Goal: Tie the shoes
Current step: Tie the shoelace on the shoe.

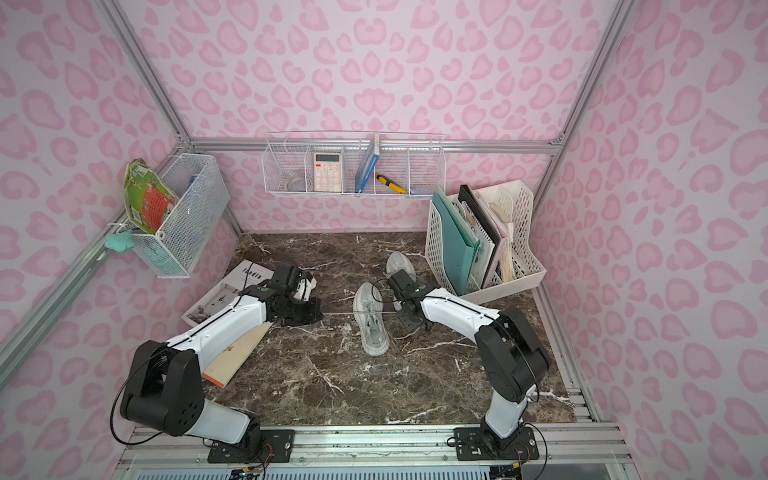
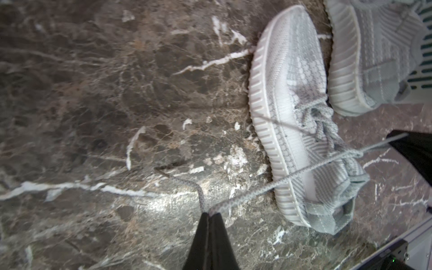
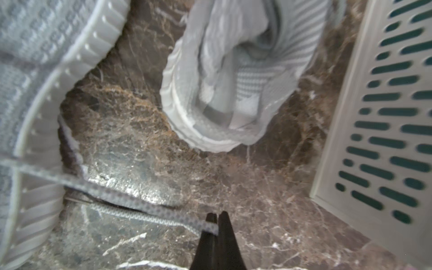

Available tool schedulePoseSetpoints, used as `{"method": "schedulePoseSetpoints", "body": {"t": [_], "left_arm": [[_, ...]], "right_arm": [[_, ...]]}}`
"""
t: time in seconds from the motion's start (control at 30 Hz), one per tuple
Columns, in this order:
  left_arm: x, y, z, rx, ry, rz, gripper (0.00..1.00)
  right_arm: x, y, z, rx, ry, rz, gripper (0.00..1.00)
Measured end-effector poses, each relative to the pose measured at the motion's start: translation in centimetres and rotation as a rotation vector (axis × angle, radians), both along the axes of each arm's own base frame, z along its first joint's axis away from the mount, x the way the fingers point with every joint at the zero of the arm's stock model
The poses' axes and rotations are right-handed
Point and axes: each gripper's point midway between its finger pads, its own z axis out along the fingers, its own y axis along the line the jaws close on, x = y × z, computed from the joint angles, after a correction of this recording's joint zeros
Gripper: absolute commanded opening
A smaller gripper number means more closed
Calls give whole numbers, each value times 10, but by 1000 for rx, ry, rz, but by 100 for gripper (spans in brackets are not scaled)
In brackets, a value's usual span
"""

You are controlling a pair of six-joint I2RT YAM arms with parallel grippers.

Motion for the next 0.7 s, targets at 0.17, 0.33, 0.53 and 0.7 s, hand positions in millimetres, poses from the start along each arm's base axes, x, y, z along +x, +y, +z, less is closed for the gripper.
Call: {"method": "schedulePoseSetpoints", "body": {"t": [0.17, 0.33, 0.53, 0.7], "left_arm": [[-7, 20, -13, -9, 44, 102, 0], [-1, 32, -11, -20, 34, 165, 0], [11, 19, 13, -82, -17, 135, 0], [21, -23, 52, -185, -93, 12, 0]], "right_arm": [[-11, 0, -17, 66, 57, -30, 0], [-13, 3, -25, 120, 84, -46, 0], [-23, 25, -21, 189, 102, 12, 2], [-39, 67, -14, 344, 146, 128, 36]]}}
